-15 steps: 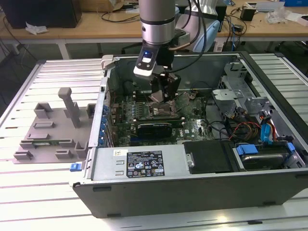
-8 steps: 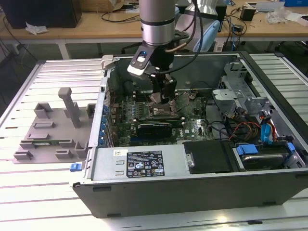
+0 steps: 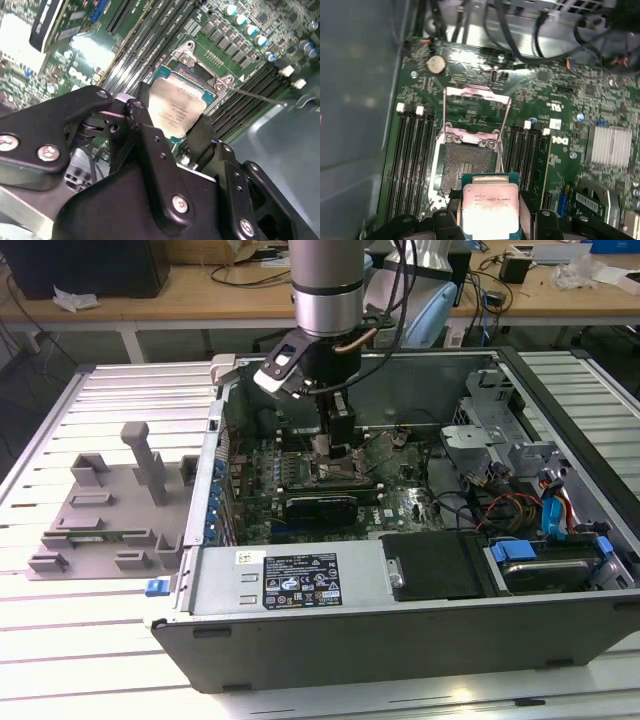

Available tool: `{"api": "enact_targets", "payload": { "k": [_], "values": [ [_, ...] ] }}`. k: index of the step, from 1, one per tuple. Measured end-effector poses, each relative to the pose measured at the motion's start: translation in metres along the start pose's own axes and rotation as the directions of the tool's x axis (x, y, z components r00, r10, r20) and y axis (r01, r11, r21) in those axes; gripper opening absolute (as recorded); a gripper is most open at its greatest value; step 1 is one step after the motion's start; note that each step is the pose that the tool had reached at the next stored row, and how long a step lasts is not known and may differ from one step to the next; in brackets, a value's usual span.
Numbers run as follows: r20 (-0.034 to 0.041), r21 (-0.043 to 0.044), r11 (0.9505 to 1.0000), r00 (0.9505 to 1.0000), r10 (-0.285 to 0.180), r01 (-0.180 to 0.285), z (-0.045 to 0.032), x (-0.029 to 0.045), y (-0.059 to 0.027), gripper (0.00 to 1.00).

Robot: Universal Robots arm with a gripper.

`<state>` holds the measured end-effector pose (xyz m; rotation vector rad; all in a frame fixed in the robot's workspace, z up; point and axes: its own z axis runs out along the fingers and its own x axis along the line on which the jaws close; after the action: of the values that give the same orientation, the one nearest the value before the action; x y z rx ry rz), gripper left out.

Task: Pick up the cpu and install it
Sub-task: 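Place the cpu into insertion slot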

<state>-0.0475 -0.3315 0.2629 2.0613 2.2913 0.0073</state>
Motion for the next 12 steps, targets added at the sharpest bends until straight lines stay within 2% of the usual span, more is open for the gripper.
{"api": "enact_targets", "payload": {
  "k": [3,4,10,12],
  "values": [
    [0.0034,0.0029,0.9970,0.9970,0.078,-0.078,0.0012,0.0000,-0.0001,0.54],
    [0.0039,0.0034,0.9962,0.9962,0.087,-0.087,0.0022,0.0001,-0.0001,0.54],
    [0.0044,0.0028,0.9976,0.9976,0.069,-0.069,0.0199,0.0053,0.0048,0.54],
    [0.0054,0.0026,0.9982,0.9981,0.061,-0.061,0.0237,0.0083,0.0053,0.54]
  ]
}}
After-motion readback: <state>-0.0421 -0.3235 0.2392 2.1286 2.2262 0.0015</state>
